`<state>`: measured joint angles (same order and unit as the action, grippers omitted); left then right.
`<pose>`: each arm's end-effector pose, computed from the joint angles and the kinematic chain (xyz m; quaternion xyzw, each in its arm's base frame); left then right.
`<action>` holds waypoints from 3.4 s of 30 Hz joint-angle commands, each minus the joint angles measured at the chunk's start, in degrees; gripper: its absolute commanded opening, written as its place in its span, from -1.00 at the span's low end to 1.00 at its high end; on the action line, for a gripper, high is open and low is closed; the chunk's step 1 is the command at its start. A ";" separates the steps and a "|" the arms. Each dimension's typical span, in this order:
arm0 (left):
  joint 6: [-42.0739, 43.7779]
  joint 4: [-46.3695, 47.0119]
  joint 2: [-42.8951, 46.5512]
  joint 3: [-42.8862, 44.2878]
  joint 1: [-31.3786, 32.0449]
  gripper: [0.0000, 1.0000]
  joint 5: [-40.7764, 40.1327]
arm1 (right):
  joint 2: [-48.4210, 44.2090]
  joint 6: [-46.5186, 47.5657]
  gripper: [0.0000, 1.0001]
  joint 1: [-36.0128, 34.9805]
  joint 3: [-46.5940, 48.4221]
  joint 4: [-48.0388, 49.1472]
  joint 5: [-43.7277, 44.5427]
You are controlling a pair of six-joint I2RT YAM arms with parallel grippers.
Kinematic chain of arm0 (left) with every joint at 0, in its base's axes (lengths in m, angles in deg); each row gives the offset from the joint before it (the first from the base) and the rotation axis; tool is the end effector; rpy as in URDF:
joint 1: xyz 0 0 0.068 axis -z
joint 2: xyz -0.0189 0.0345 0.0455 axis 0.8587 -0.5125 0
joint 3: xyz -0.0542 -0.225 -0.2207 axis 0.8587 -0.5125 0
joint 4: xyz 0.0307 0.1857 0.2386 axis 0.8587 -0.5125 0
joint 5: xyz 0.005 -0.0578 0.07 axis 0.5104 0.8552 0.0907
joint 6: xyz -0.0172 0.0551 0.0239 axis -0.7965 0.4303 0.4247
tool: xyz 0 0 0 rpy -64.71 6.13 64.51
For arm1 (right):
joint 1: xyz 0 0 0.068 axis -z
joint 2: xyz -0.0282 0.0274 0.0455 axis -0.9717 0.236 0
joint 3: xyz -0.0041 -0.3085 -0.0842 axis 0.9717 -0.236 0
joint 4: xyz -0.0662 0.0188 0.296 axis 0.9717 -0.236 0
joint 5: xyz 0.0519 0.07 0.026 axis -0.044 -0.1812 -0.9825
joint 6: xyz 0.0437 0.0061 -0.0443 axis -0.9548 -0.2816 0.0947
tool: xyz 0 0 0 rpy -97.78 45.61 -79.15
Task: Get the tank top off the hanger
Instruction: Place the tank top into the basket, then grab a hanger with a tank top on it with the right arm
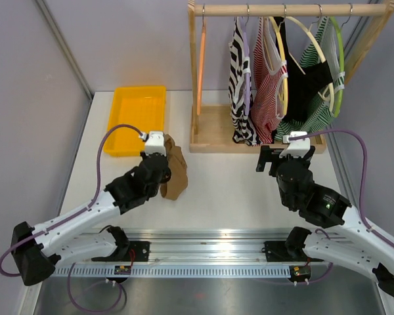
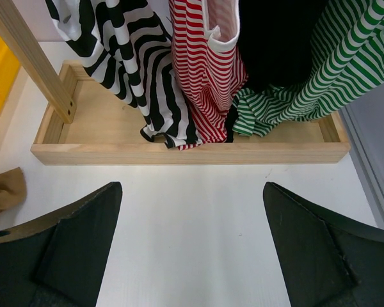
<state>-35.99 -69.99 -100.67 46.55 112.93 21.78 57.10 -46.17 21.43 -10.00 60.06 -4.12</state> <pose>0.1652 -0.1705 0.3168 0.0297 0.8221 -0.0486 0.5664 0.1217 0.1050 0.4022 -0.0115 0.7660 -0.0291 0.6421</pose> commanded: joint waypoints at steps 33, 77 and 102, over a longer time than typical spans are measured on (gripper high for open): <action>16.25 4.67 -45.00 60.00 -42.94 -1.00 23.73 | 2.93 -1.24 0.99 10.71 -5.91 7.55 -13.60; 2.20 15.02 -37.57 33.26 -43.14 0.98 21.80 | -0.05 2.45 0.99 10.88 -7.14 11.68 -22.03; 3.16 17.68 -5.92 -2.01 -24.75 0.98 19.08 | 26.63 15.46 0.93 10.79 40.21 7.65 -23.09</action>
<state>-32.69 -54.01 -109.48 45.96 87.95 41.18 77.97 -34.70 31.90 23.95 68.76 -26.15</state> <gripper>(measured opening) 0.988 0.958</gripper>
